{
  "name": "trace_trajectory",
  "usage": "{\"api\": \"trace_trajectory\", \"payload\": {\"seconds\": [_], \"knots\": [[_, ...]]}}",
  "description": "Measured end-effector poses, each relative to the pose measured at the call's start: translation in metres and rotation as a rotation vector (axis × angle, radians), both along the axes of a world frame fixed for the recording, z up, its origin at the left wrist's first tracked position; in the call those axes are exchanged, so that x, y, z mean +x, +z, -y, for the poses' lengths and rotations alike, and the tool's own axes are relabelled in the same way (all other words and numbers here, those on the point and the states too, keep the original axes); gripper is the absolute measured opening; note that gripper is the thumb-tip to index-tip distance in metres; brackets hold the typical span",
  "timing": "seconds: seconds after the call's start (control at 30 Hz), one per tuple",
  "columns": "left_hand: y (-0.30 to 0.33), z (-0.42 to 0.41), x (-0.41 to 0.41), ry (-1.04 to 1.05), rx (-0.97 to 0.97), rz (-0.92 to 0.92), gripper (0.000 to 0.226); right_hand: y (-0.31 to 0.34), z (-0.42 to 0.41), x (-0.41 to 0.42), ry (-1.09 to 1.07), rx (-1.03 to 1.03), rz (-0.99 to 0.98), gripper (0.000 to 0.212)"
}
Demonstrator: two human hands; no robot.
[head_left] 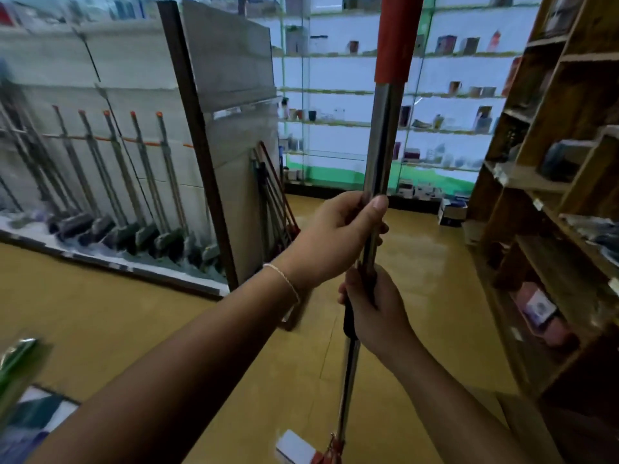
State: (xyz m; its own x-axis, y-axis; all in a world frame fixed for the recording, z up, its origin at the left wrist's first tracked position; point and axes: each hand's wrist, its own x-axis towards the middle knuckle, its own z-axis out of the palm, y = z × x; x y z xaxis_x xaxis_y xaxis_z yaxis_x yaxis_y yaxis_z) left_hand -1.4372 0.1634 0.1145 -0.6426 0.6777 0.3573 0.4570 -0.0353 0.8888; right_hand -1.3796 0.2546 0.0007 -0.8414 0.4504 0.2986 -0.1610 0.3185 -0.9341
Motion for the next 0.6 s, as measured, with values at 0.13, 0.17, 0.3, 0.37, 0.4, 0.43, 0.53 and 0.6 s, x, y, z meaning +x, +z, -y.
{"api": "trace_trajectory", "payload": {"seconds": [0.13, 0.17, 0.3, 0.37, 0.4, 0.43, 0.53, 0.6], "knots": [[0.004, 0.005, -0.056, 0.09, 0.046, 0.011, 0.033, 0.008, -0.003, -0.064, 0.085, 0.013, -0.001, 0.039], [0.004, 0.007, -0.071, 0.103, 0.06, 0.014, 0.031, 0.009, -0.002, -0.08, 0.104, 0.025, -0.005, 0.036], [-0.007, 0.016, -0.137, 0.151, 0.12, 0.011, 0.026, 0.005, 0.004, -0.145, 0.158, 0.078, -0.007, 0.033], [-0.012, 0.021, -0.174, 0.18, 0.118, -0.054, 0.021, 0.001, 0.007, -0.182, 0.177, 0.103, 0.002, 0.034], [-0.013, 0.025, -0.193, 0.192, 0.11, -0.086, 0.018, -0.001, 0.009, -0.202, 0.192, 0.114, 0.003, 0.036], [-0.014, 0.028, -0.213, 0.205, 0.102, -0.106, 0.016, -0.001, 0.012, -0.221, 0.213, 0.119, 0.007, 0.039], [-0.008, 0.041, -0.274, 0.232, 0.073, -0.152, 0.019, 0.003, 0.02, -0.282, 0.272, 0.109, 0.022, 0.042], [-0.001, 0.049, -0.313, 0.245, 0.052, -0.18, 0.021, 0.009, 0.026, -0.322, 0.292, 0.087, 0.022, 0.038]]}}
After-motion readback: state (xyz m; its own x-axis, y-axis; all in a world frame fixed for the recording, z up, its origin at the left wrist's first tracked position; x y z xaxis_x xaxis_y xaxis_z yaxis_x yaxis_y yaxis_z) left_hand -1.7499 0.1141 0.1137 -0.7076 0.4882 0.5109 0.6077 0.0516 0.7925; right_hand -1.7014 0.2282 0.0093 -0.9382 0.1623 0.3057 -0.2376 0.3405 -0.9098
